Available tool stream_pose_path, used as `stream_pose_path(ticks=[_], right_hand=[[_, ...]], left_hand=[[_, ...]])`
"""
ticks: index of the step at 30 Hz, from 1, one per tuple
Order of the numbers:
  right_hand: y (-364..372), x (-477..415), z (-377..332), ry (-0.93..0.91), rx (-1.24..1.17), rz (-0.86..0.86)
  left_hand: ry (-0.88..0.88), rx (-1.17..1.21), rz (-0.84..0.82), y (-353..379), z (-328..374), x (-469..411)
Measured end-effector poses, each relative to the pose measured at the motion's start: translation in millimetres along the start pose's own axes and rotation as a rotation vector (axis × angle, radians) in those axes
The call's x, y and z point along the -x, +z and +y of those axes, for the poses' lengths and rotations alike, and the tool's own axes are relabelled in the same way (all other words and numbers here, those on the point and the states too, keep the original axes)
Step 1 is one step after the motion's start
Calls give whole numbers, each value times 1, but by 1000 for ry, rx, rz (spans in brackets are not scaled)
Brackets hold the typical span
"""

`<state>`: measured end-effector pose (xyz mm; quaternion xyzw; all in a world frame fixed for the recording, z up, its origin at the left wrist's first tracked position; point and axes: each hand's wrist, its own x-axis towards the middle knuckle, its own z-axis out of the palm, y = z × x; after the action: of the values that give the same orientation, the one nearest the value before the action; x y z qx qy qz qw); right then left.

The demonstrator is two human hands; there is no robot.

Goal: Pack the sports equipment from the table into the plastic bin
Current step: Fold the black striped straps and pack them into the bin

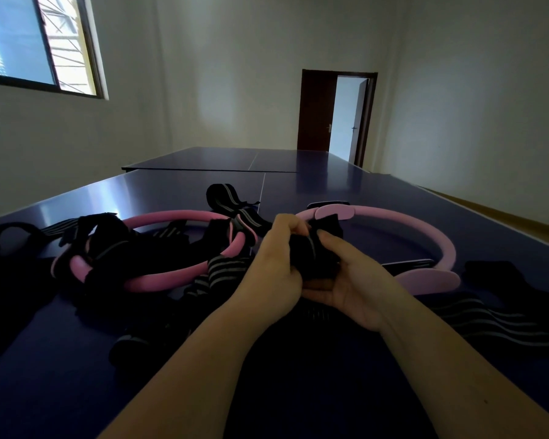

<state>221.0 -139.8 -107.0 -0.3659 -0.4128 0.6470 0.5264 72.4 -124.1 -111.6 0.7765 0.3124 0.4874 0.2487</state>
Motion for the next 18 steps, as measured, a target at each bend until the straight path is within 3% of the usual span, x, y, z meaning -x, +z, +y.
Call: stream_pose_path(ticks=[4,9,14,16,18], right_hand=[[3,0,-1,-99,-153,42],[1,-3,1,-135,70,222],[0,-5,4,-237,383,135],[-3,-6,3,-280,406,58],[-7,-8,0,-324,500,120]], left_hand=[[1,46,-38,2,1,0],[-165,442,194,8,10,-2],[-336,341,269,6,3,-9],[-346,317,386,0,2,-10],[-361,296,520,-12,-3,-12]])
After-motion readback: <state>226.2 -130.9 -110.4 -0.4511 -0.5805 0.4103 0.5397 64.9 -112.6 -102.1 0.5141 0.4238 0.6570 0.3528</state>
